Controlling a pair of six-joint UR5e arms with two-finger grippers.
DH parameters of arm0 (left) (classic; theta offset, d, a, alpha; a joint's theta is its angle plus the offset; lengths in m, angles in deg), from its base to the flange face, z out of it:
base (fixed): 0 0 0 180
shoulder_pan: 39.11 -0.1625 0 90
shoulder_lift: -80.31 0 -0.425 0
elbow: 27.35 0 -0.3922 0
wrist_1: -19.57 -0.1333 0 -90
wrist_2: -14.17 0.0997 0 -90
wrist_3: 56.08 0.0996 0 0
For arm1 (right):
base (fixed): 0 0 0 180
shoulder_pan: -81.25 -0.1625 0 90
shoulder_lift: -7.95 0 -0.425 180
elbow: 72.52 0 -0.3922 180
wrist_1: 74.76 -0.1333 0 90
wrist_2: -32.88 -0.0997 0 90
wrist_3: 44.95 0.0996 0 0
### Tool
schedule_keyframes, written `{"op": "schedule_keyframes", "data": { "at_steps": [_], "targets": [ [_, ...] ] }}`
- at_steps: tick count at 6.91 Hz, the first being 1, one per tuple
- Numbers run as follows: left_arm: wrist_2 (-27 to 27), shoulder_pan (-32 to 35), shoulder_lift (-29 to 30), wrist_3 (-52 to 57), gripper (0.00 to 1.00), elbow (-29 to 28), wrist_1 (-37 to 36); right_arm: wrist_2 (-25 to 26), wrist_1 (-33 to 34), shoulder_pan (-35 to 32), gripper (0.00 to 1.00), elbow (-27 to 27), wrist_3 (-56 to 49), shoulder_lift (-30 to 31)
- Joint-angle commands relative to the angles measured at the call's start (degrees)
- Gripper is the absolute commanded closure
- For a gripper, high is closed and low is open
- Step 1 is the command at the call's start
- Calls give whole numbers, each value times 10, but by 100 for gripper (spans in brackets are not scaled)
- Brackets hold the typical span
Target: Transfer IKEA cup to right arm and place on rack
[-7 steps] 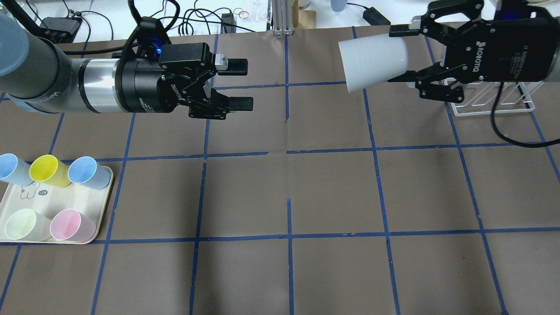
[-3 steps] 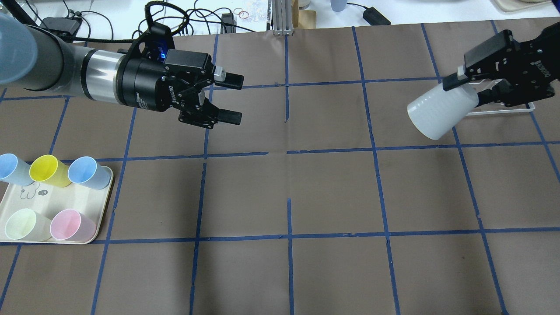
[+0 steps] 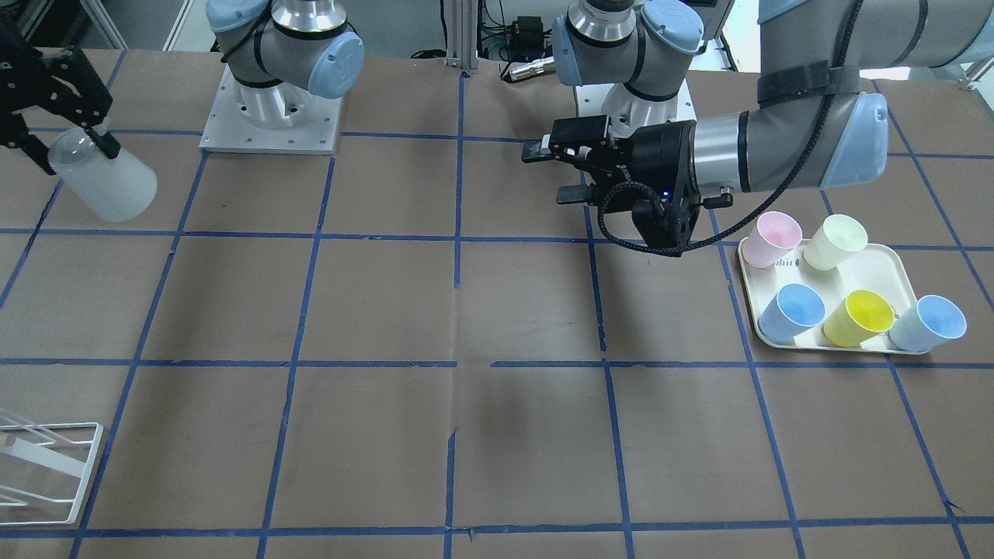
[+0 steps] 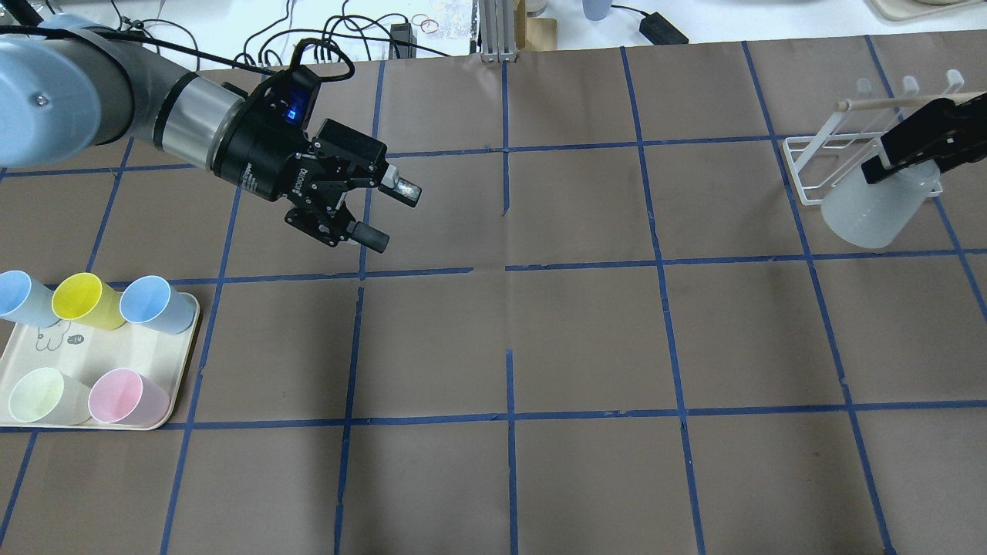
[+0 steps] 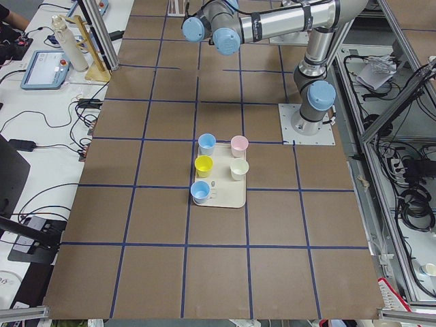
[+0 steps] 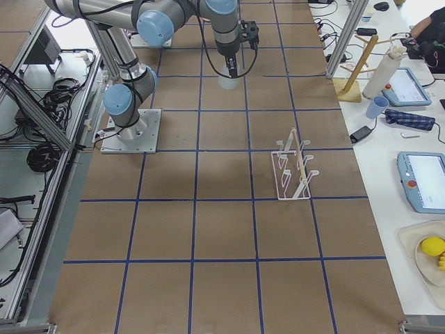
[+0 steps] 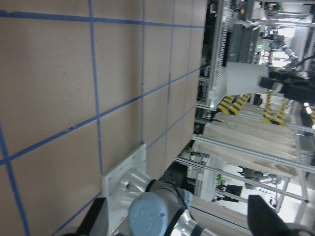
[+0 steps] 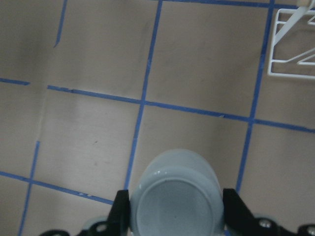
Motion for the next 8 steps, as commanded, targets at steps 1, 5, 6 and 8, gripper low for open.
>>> {"op": "schedule_keyframes", "data": {
  "at_steps": [1,5,6,8],
  "targets": [
    [168,8,1,-97,0,-2,-139,55,113,0,95,-6,-60,-66],
    [464,134,-32,-284,0,-48,-332,50,199,2,95,-51,-84,-187],
    [466,134,-50,-302,0,-57,-330,48,208,7,95,-56,-85,-199],
    [464,125,-84,-303,0,-48,-332,49,252,11,95,-57,-85,-220]
  ]
}}
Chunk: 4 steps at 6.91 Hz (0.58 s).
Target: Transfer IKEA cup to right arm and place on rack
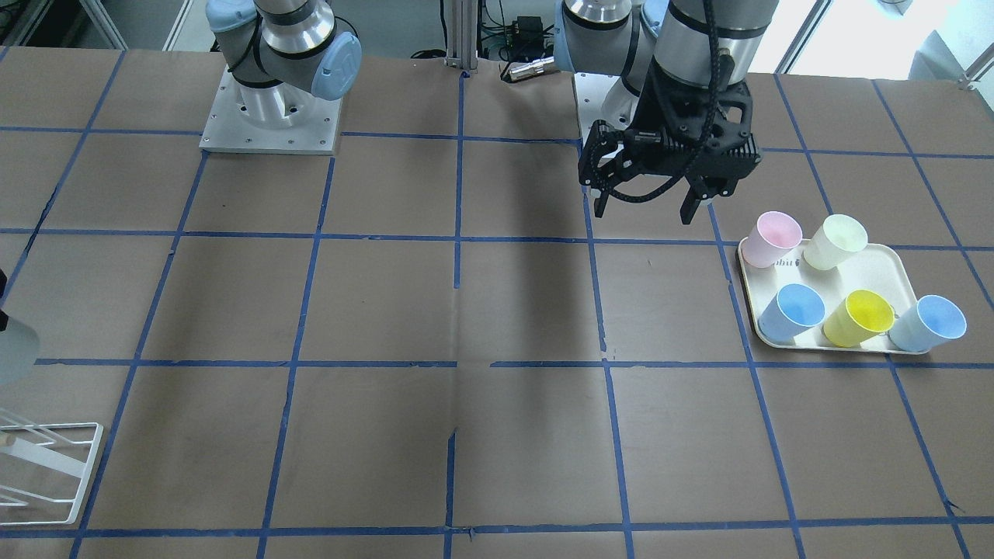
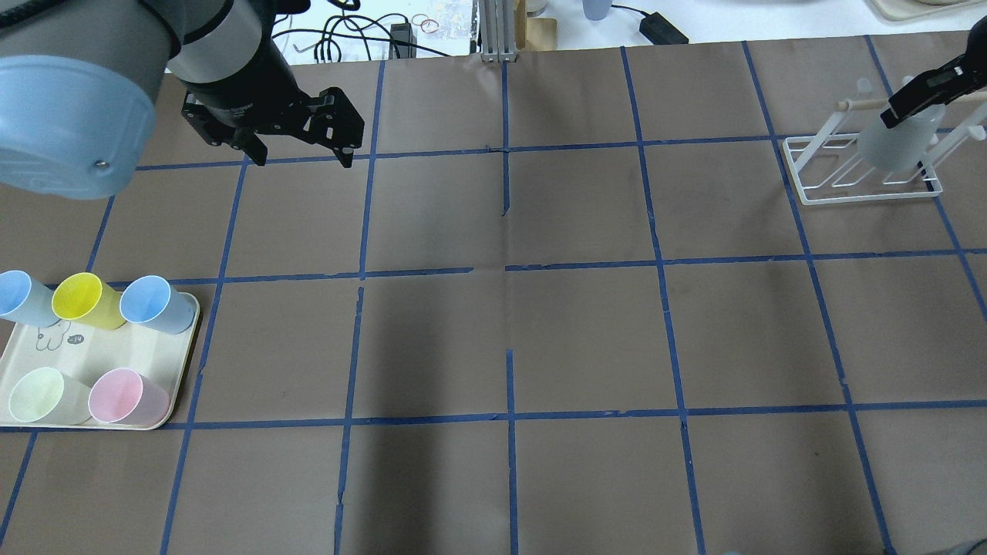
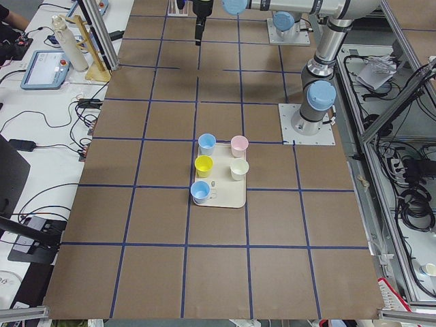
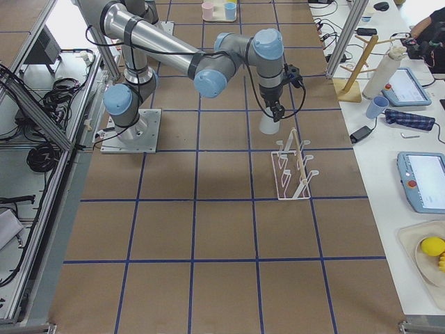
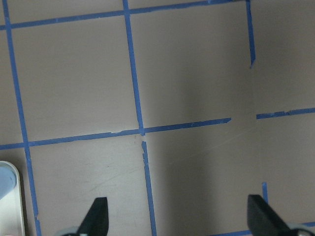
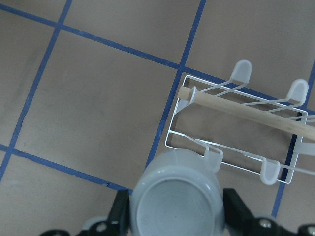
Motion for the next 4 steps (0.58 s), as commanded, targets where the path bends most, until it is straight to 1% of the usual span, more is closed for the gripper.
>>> {"op": "schedule_keyframes", "data": {
  "at_steps": [1,2,3,4],
  "targets": [
    [0,-9,-19,-5,0,1,-4,0,25,4,95,-2,0,-17],
    [0,-9,-16,-17,0,1,-4,0,27,4,95,-2,0,-18],
    [3,-11,-3,-25,0,-12,-3,-1,31,4,95,-2,1,-21],
    [26,-11,11,-67,0,-16,-2,0,46,4,95,-2,1,-25]
  ]
}}
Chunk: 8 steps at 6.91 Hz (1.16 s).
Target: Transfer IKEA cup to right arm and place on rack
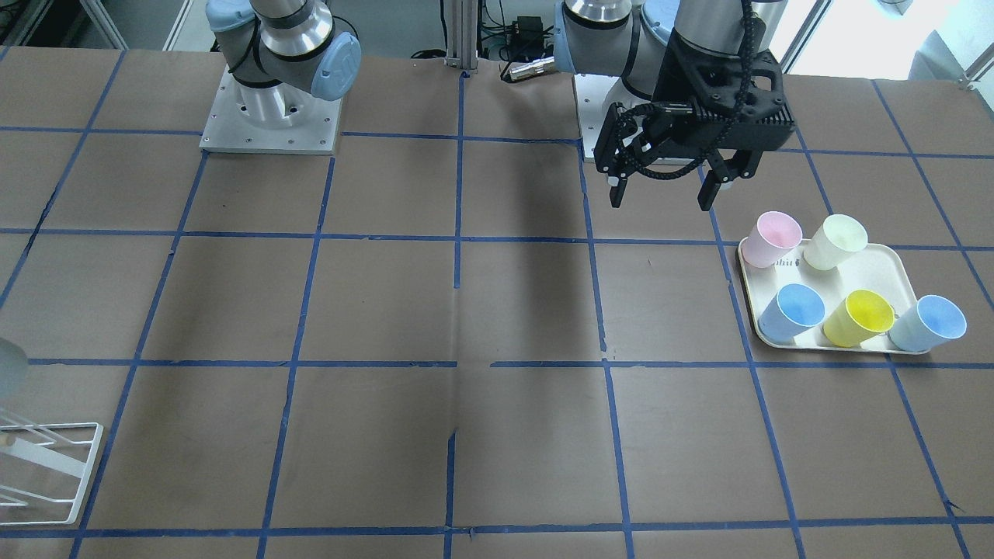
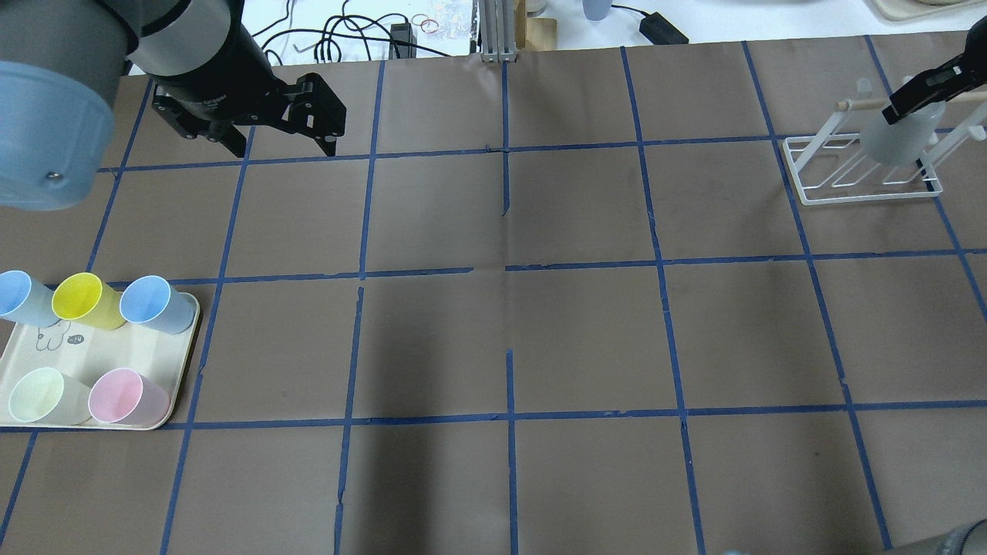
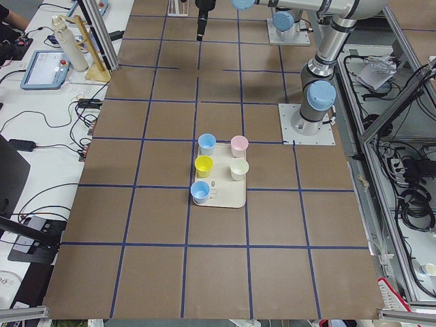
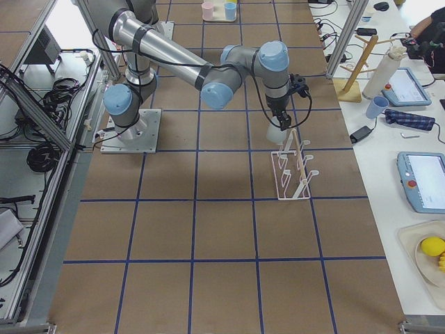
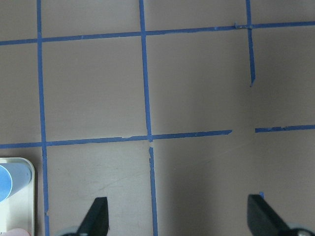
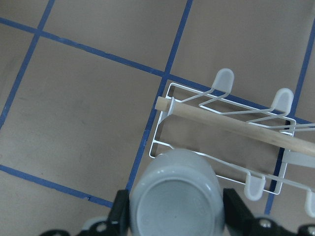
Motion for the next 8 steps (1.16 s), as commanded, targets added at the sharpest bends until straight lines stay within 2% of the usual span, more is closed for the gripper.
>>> {"op": "schedule_keyframes", "data": {
  "at_steps": [1,3,5,8],
  "targets": [
    [9,-7,2,-30,0,9,8,0,21,0,95,0,0,-11],
    [3,-43,-2,-7,0,16,9,0,26,0,95,0,2,-19],
    [-15,-57,-4,29,0,11,58,0,32,3,95,0,1,-27],
    [-29,-75,-8,67,0,9,83,-2,34,13,95,2,2,-44]
  ]
}}
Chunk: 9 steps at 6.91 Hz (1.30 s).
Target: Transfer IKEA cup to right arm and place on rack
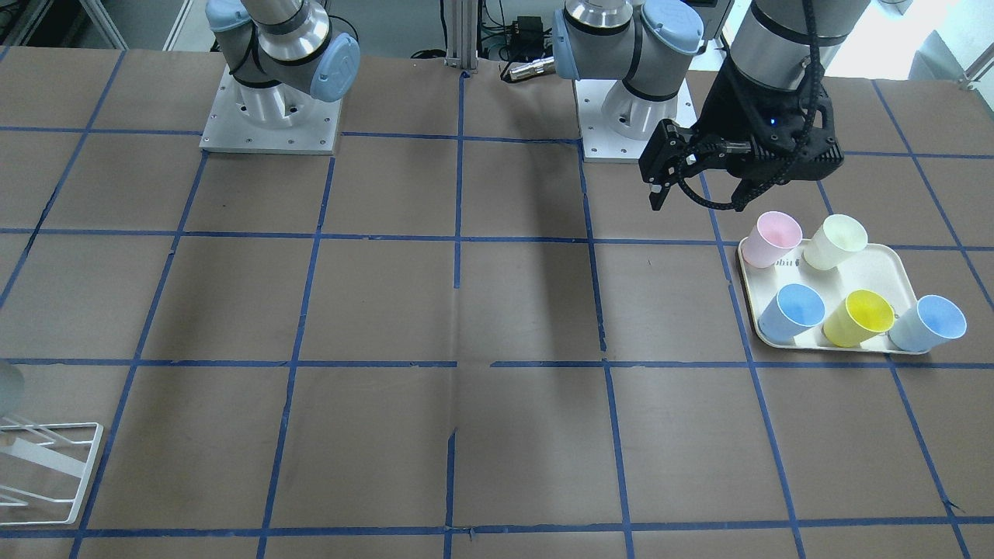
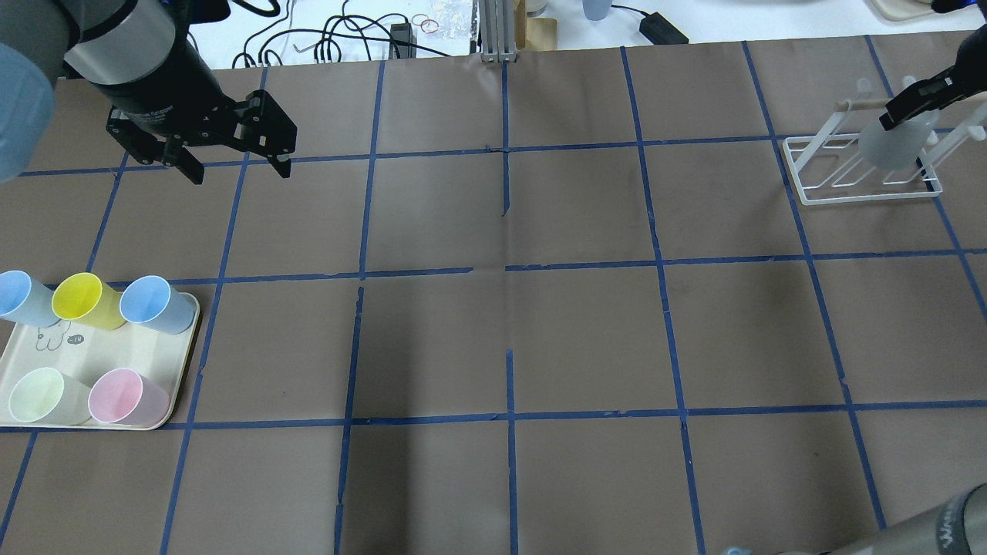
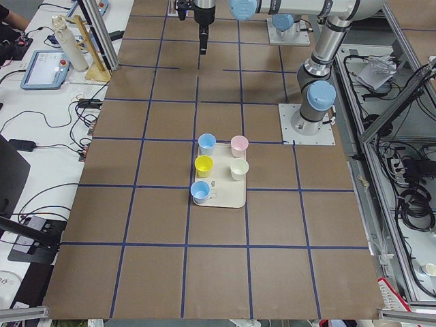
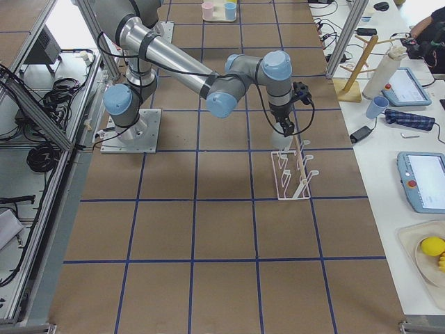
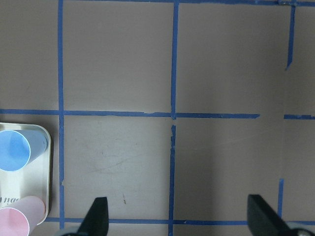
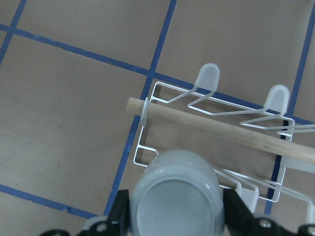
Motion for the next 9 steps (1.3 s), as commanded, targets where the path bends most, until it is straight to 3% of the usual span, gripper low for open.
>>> {"op": "schedule_keyframes", "data": {
  "at_steps": [1,9],
  "targets": [
    [-3,-7,-4,6,0,1,9,0,0,1,96,2,2,-11],
    [-6,-8,-5,7,0,13,1,2,0,2,95,3,6,-41]
  ]
}}
